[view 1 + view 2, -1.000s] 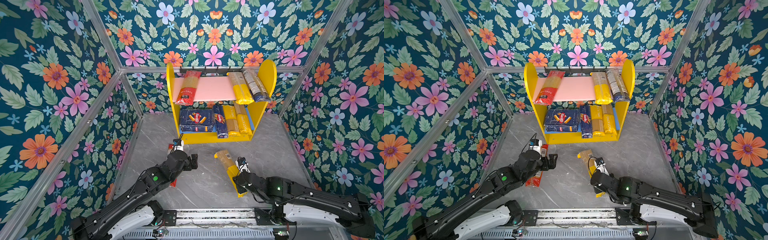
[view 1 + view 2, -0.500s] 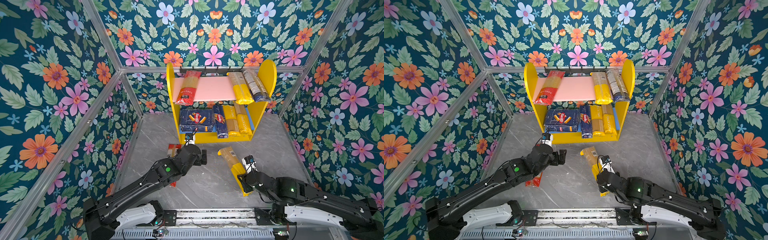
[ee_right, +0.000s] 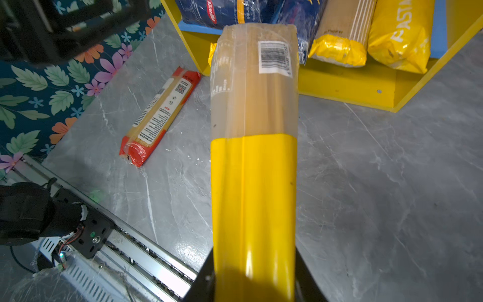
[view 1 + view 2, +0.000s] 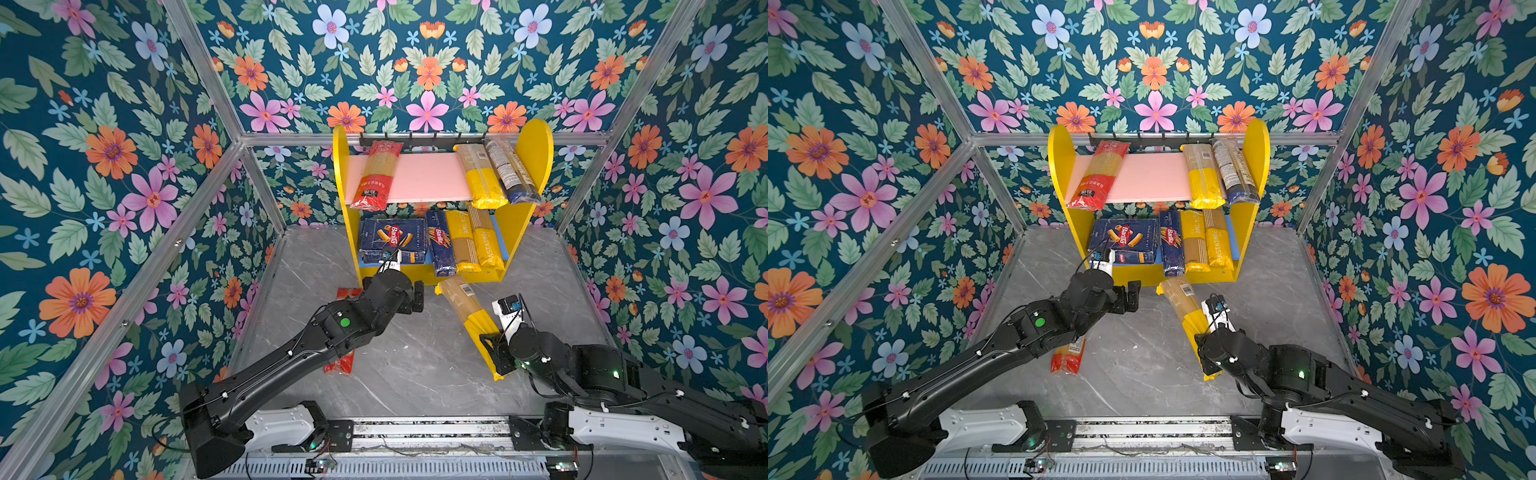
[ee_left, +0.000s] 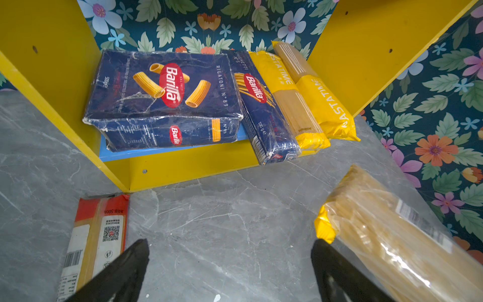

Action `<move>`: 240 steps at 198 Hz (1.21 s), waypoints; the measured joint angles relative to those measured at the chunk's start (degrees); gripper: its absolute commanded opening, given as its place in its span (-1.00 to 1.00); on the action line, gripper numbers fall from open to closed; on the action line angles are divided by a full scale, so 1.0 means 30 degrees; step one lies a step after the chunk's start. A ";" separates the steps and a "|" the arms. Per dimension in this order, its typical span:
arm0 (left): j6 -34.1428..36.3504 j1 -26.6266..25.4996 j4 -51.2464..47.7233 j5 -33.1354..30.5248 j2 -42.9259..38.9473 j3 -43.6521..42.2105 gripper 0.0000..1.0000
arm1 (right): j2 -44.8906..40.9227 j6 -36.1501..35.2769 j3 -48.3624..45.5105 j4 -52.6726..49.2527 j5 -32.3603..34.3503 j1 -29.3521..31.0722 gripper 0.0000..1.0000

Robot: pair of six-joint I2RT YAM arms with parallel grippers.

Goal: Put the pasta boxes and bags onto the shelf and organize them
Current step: 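Raise the yellow bag with the right gripper onto the pink top shelf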

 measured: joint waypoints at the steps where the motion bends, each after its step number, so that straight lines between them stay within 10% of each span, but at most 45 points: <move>1: 0.0000 0.0000 0.0000 -0.0007 0.0015 0.0029 0.99 | 0.0022 -0.0029 0.0044 0.0000 0.0007 0.0000 -0.61; 240: 0.3949 0.0656 -0.0860 -0.2273 -0.1326 0.2397 0.99 | 0.9916 -1.0761 1.6181 0.0823 0.3963 -0.1304 -0.58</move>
